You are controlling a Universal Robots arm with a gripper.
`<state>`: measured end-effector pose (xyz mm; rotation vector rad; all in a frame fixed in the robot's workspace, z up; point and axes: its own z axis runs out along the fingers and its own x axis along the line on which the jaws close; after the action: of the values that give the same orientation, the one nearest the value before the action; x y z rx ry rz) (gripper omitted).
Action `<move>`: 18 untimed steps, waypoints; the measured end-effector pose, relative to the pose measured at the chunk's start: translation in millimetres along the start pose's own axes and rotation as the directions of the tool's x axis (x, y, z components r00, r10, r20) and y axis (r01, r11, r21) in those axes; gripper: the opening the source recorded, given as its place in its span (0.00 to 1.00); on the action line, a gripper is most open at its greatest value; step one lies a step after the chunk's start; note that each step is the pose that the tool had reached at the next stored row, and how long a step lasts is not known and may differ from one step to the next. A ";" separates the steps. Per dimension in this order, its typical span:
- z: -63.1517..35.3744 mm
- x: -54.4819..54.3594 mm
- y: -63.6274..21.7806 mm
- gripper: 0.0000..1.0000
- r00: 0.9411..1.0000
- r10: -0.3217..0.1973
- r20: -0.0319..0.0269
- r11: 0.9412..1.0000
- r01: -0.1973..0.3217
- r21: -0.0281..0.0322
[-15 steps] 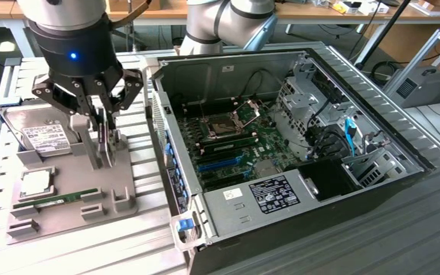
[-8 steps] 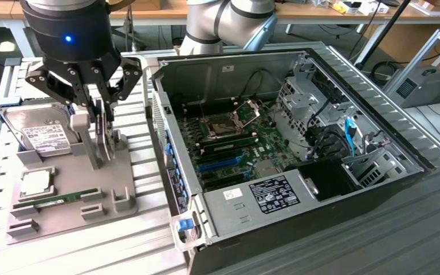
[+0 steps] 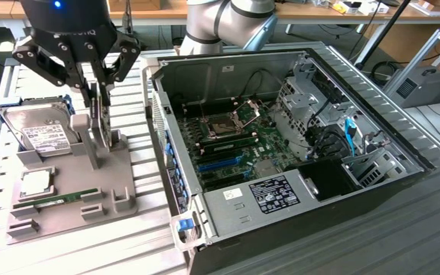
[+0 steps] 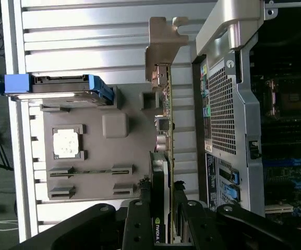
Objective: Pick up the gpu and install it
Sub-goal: 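Pick up the gpu and move the gpu toward the slot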
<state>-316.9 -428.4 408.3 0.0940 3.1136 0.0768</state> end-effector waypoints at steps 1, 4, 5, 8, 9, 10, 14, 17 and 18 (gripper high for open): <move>-3.6 -0.1 0.2 0.27 1.000 -0.001 0.000 1.000 0.001 0.000; -13.6 -0.3 0.7 0.27 1.000 -0.002 0.000 1.000 0.002 0.000; -17.3 -0.4 0.9 0.27 1.000 -0.003 0.000 1.000 0.003 0.000; -20.2 -0.4 1.0 0.27 1.000 -0.004 0.000 1.000 0.004 0.000; -20.2 -0.4 1.0 0.27 1.000 -0.004 0.000 1.000 0.004 0.000; -20.3 -0.5 1.0 0.27 1.000 -0.004 0.000 1.000 0.004 0.000; -20.3 -0.5 1.0 0.27 1.000 -0.004 0.000 1.000 0.004 0.000; -20.4 -0.5 1.0 0.27 1.000 -0.004 0.000 1.000 0.004 0.000; -20.3 -0.5 1.0 0.27 1.000 -0.004 0.000 1.000 0.004 0.000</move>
<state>-316.9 -428.4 428.7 0.0881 3.1139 0.0768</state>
